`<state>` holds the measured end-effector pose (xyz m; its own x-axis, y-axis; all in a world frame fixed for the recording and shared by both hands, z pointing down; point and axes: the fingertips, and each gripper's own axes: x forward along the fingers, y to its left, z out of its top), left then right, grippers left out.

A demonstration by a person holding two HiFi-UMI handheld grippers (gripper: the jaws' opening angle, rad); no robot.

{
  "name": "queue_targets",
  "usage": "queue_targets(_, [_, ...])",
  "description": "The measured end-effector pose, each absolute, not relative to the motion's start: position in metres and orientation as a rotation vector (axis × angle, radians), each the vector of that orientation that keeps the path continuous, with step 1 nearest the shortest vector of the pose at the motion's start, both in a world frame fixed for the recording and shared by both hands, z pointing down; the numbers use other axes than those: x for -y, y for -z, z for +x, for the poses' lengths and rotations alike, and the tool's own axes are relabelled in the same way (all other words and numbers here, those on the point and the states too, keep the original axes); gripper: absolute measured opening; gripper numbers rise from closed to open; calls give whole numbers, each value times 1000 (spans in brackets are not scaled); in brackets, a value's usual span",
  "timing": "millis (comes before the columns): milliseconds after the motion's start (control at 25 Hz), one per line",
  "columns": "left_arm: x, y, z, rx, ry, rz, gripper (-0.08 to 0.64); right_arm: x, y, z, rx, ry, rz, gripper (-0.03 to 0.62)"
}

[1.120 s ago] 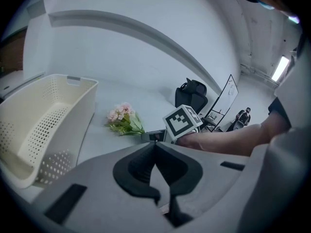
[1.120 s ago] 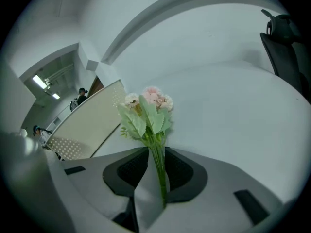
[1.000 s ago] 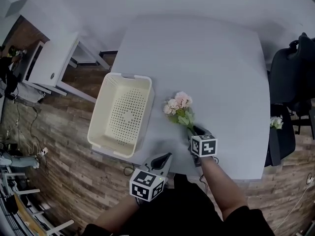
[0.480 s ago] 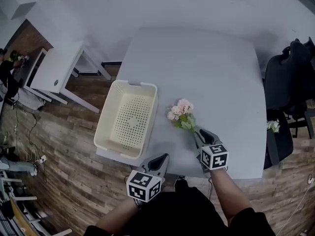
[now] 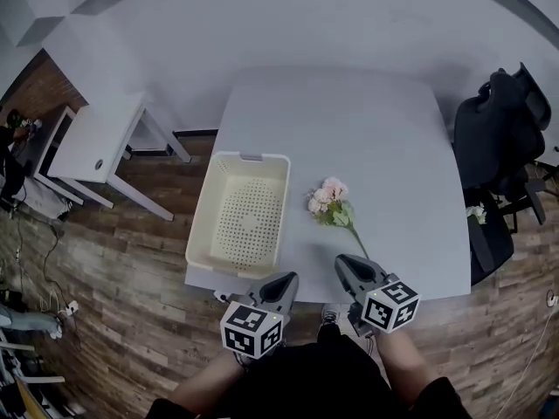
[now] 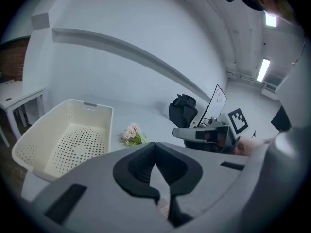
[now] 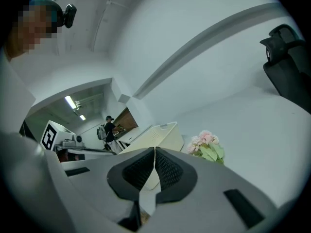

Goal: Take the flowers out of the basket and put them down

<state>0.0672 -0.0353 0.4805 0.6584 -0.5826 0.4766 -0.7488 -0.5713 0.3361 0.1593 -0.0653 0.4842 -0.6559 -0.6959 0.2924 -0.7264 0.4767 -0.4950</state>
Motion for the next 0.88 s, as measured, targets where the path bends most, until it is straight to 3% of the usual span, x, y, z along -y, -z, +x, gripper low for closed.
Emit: queue_targets(880, [-55,-479,-40,904,-357,2388,6,-71,-465,23,2658,-954,1361,23])
